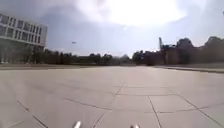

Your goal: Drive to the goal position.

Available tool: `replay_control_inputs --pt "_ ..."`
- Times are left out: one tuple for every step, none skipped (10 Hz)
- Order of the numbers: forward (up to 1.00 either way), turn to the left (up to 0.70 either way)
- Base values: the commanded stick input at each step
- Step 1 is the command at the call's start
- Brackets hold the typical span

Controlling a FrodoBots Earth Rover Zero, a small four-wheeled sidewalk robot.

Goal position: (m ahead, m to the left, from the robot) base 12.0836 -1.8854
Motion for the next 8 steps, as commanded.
replay_control_inputs --pt "0.7 -0.01" --pt "0.7 -0.01" --pt "0.7 -0.01" --pt "0.7 -0.02" --pt "0.7 -0.09" --pt "0.7 -0.26" --pt "0.7 -0.36" --pt "0.7 -0.26"
